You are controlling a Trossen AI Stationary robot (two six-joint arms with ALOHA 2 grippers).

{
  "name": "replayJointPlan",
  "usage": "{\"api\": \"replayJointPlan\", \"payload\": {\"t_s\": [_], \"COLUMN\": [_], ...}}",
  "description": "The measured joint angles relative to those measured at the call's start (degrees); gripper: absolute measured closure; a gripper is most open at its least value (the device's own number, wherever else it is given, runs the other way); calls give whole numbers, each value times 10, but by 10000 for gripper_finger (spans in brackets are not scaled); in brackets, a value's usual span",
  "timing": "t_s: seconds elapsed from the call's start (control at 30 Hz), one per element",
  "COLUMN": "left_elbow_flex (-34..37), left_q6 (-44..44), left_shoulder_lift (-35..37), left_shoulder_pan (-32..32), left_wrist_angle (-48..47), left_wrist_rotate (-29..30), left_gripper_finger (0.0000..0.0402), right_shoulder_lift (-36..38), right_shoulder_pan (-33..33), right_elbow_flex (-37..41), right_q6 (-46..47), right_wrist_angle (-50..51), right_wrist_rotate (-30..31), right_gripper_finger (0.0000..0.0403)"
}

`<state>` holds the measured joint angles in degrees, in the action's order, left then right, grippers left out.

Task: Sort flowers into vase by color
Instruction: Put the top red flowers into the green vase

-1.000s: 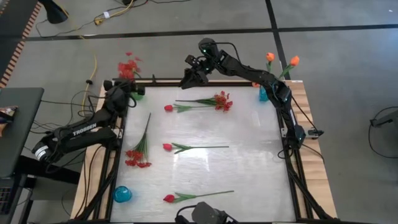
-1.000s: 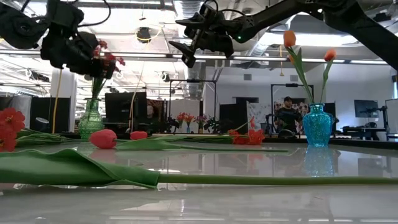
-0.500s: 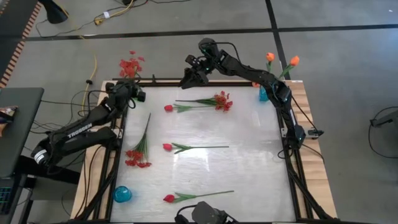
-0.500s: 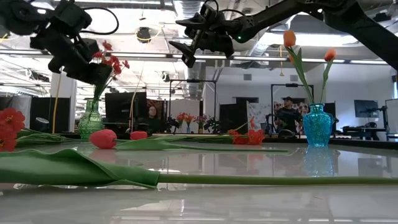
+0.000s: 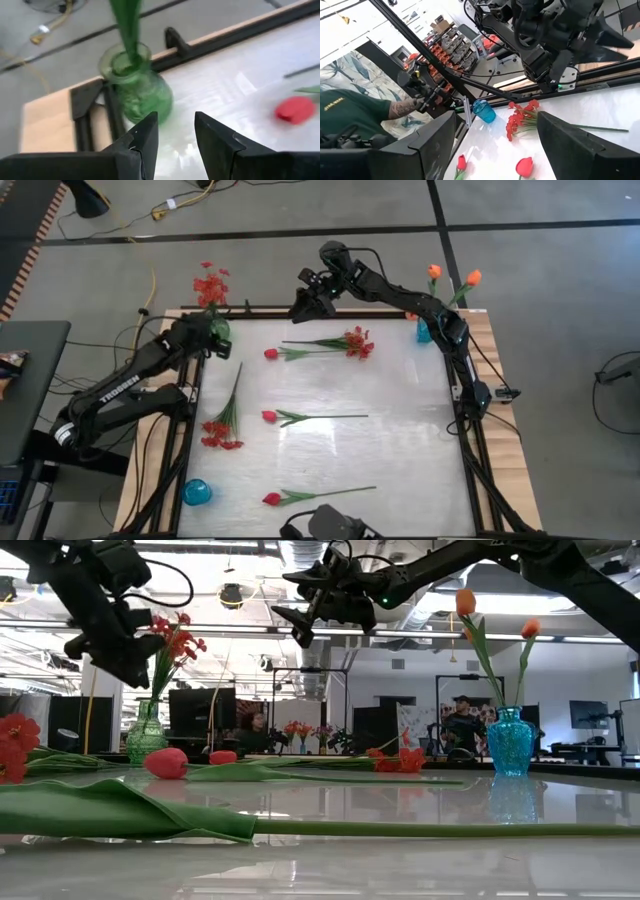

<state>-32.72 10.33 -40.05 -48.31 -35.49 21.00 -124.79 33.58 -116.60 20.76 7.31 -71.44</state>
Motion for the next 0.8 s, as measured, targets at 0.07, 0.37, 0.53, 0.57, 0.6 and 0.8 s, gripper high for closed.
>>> {"api": "replayJointPlan", "payload": {"t_s": [0.07, 0.37, 0.53, 0.57, 0.6, 0.8], "left_elbow_flex": [-9, -36, -41, -41, -41, -40], "left_q6": [0, -1, -2, -1, -1, 25], "left_shoulder_lift": [0, -1, 0, 0, 0, 0], "left_shoulder_pan": [0, 0, 15, 21, 28, 97], "left_wrist_angle": [0, -42, -82, -103, -124, -184], "left_wrist_rotate": [-32, -210, -338, -366, -396, -477], "left_gripper_finger": [285, 285, 285, 285, 285, 285], "right_shoulder_lift": [0, 0, 0, 0, 0, 0], "right_shoulder_pan": [-1, -11, -20, -23, -26, -54], "right_elbow_flex": [0, 0, -5, -7, -9, -23], "right_q6": [-1, 14, 31, 32, 32, 32], "right_wrist_angle": [0, -1, 0, 0, 0, 1], "right_wrist_rotate": [0, 0, 0, 0, 0, -4], "right_gripper_finger": [97, 97, 97, 97, 97, 97]}}
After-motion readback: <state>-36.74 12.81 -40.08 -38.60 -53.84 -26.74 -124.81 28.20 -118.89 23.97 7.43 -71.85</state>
